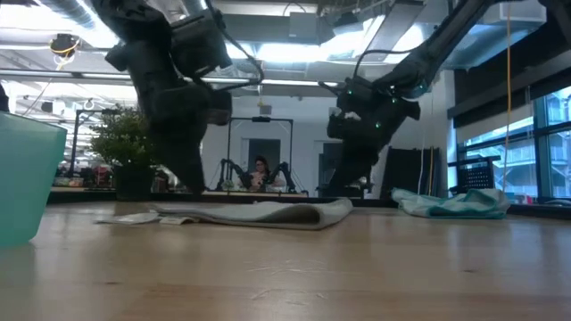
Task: Roll microfiber towels into tight, uniform cylinder then place into a basket
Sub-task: Roll the gray microfiber cloth
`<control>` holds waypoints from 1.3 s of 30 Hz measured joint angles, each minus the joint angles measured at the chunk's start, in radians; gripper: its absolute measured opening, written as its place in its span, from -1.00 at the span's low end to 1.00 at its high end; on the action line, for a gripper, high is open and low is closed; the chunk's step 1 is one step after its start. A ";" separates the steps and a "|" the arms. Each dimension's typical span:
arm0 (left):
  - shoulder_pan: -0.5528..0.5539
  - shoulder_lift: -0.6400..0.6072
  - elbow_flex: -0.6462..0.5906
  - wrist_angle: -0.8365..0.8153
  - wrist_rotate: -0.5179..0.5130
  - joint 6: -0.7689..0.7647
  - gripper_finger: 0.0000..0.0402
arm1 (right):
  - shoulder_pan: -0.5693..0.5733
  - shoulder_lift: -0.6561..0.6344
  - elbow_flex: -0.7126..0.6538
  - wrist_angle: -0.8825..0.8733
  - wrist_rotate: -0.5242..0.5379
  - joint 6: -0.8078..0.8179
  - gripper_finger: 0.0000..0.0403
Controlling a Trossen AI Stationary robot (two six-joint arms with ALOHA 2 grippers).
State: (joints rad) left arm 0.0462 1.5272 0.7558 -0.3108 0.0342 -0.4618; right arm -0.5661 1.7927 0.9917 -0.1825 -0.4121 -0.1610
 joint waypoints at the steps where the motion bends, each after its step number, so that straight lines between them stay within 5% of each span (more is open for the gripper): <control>1: 0.000 -0.001 -0.001 -0.012 -0.009 0.000 -0.60 | 0.003 -0.002 0.008 -0.027 -0.019 0.004 -0.41; 8: -0.033 0.046 -0.002 -0.019 -0.016 0.000 -0.60 | 0.009 0.001 -0.018 -0.103 -0.036 -0.002 -0.41; 18: -0.059 0.102 0.002 0.058 -0.017 -0.003 -0.60 | -0.013 0.015 -0.073 0.076 0.078 -0.082 -0.41; 39: -0.090 0.105 -0.001 0.115 -0.002 0.024 -0.60 | -0.061 0.091 -0.070 0.167 0.012 -0.057 -0.41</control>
State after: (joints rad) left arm -0.0433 1.6318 0.7547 -0.1955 0.0326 -0.4381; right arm -0.6268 1.8833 0.9219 -0.0155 -0.3998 -0.2177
